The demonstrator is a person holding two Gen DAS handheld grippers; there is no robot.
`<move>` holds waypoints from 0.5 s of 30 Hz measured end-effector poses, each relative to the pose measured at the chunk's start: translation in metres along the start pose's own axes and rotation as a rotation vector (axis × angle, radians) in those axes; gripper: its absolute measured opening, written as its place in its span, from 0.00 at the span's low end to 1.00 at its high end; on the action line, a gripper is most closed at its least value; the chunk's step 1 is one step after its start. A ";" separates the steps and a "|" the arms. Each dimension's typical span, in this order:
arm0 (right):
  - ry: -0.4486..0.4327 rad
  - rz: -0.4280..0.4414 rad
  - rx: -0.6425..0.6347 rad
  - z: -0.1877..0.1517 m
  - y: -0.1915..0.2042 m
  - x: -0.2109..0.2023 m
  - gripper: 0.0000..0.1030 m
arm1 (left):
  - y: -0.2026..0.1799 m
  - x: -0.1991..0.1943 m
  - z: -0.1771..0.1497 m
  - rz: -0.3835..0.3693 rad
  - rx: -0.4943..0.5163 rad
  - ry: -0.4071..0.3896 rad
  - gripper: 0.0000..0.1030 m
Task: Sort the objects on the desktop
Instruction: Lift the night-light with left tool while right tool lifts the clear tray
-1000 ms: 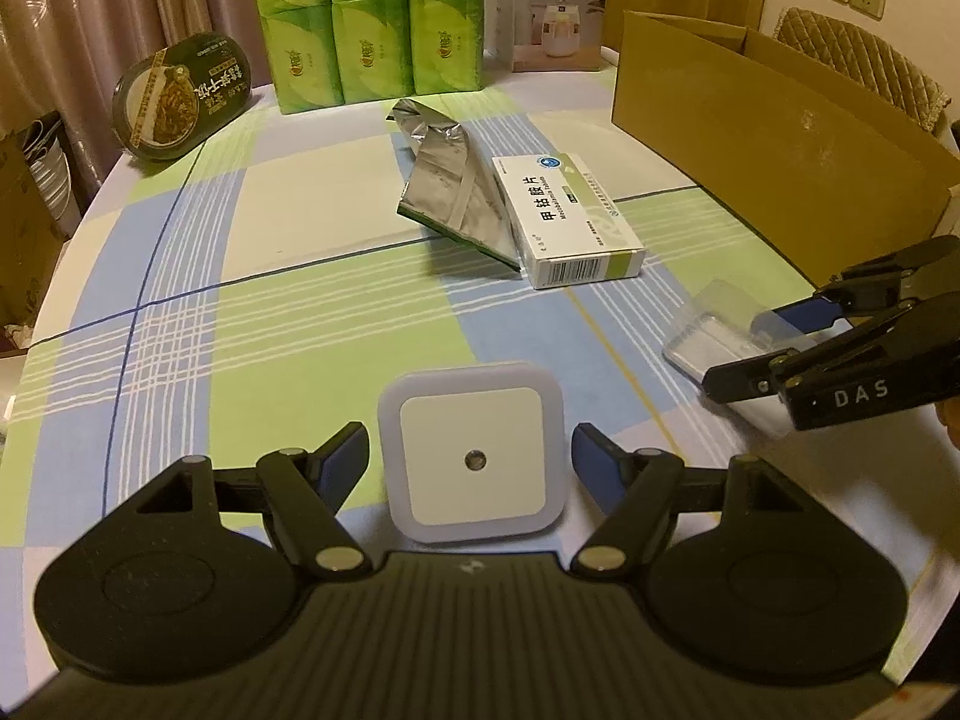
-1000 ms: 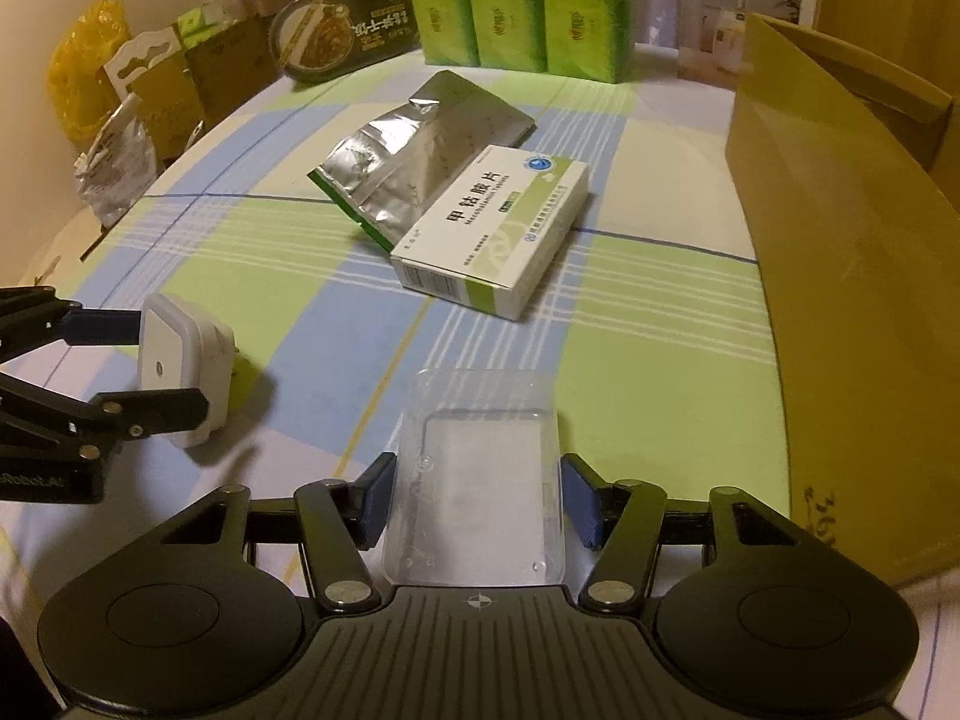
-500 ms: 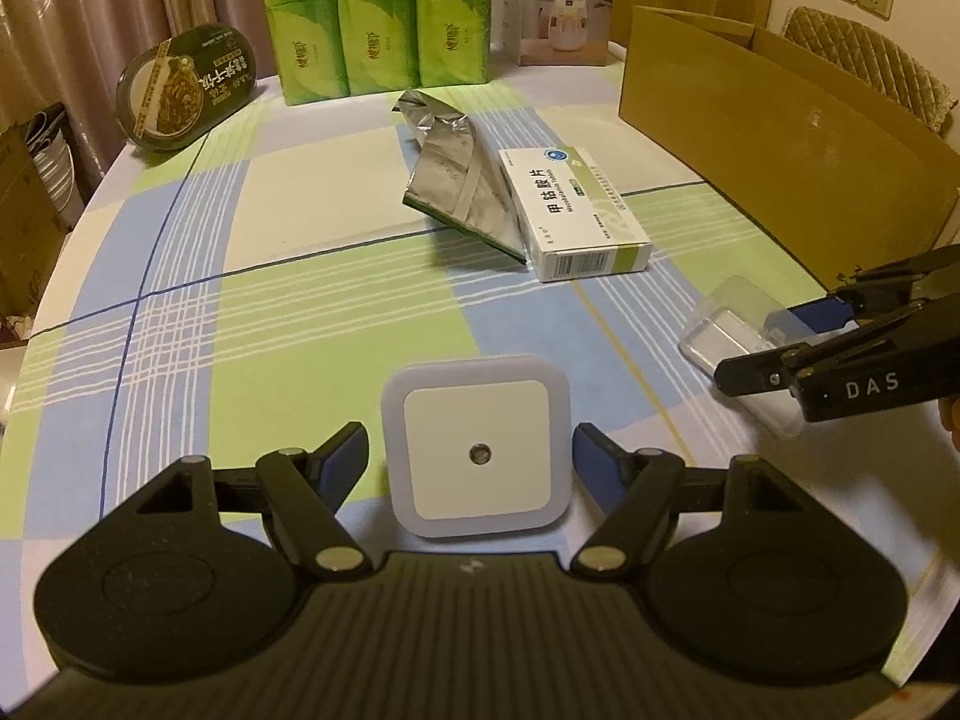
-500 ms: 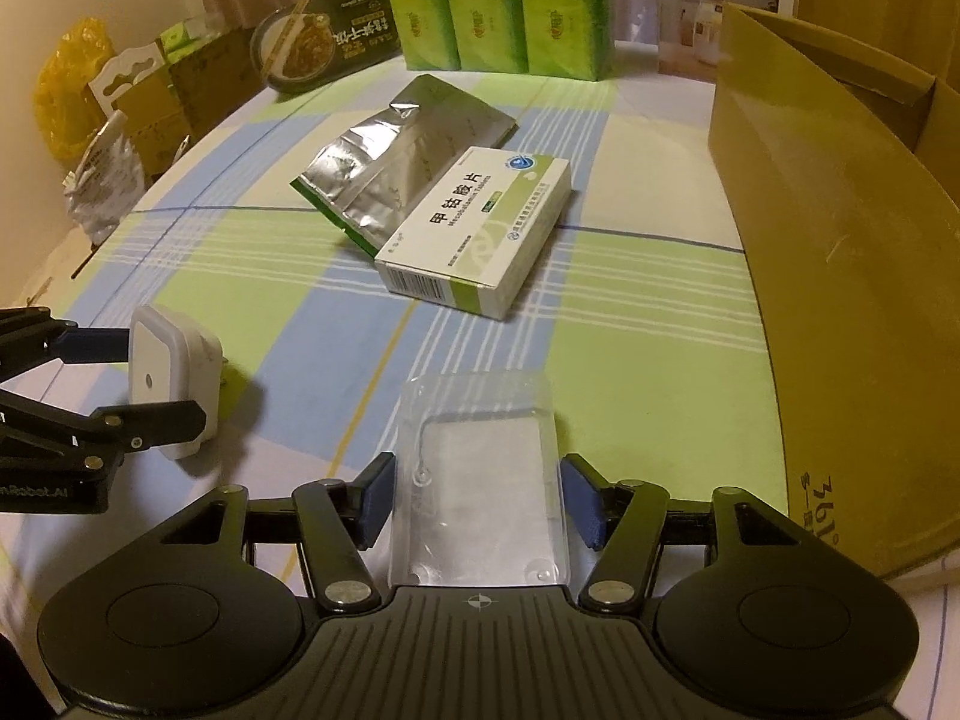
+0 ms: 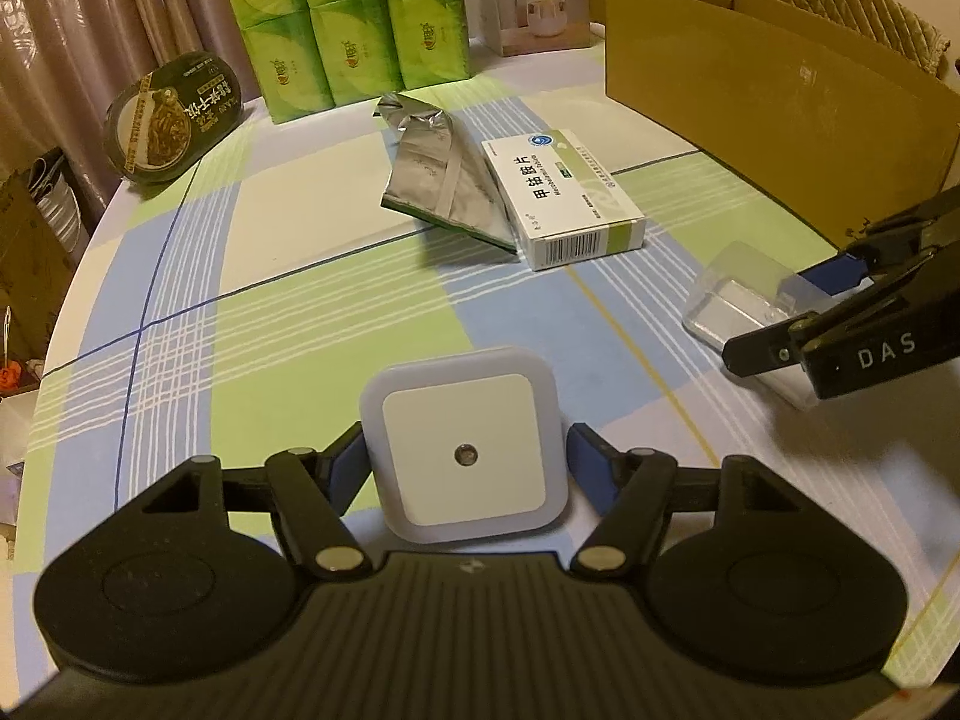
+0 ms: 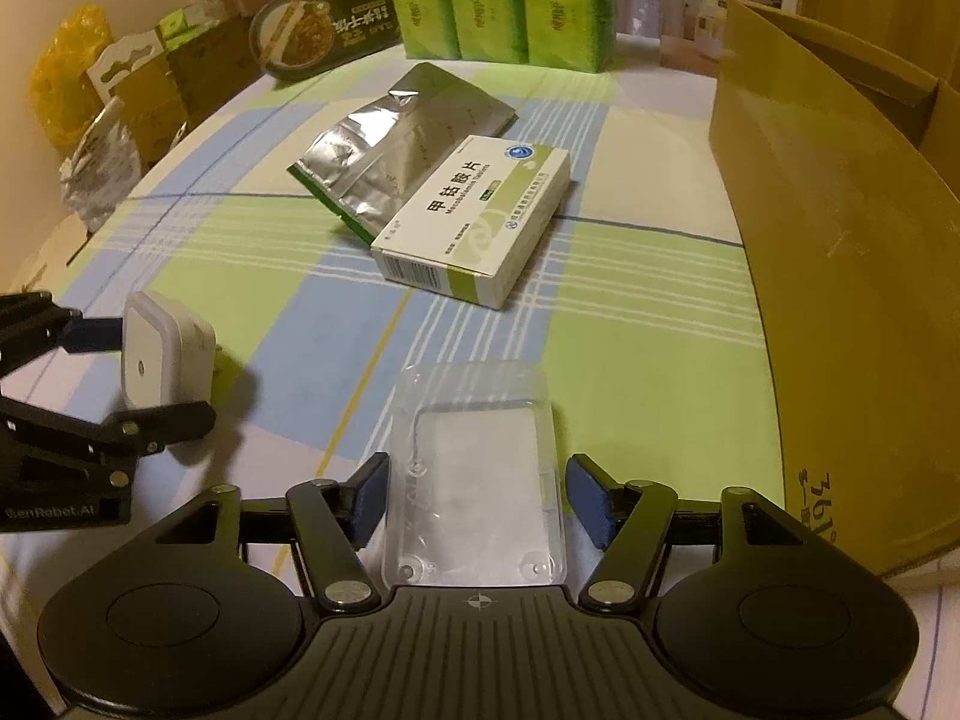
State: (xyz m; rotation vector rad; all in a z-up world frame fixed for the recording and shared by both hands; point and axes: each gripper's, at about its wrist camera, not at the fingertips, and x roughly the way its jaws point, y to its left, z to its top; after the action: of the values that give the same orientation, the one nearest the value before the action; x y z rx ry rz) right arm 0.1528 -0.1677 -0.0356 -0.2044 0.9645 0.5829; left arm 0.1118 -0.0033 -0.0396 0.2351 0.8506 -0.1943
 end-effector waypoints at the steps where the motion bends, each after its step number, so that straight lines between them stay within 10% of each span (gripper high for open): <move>1: 0.000 -0.003 -0.011 0.000 0.002 0.001 0.60 | 0.000 0.000 0.000 0.002 -0.001 -0.002 0.65; 15: -0.008 0.000 -0.042 -0.001 0.005 0.000 0.52 | 0.002 0.000 0.000 0.006 -0.022 -0.007 0.61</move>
State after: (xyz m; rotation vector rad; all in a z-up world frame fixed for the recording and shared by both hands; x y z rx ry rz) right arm 0.1497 -0.1642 -0.0352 -0.2394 0.9448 0.6039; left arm 0.1122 -0.0018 -0.0394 0.2163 0.8449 -0.1801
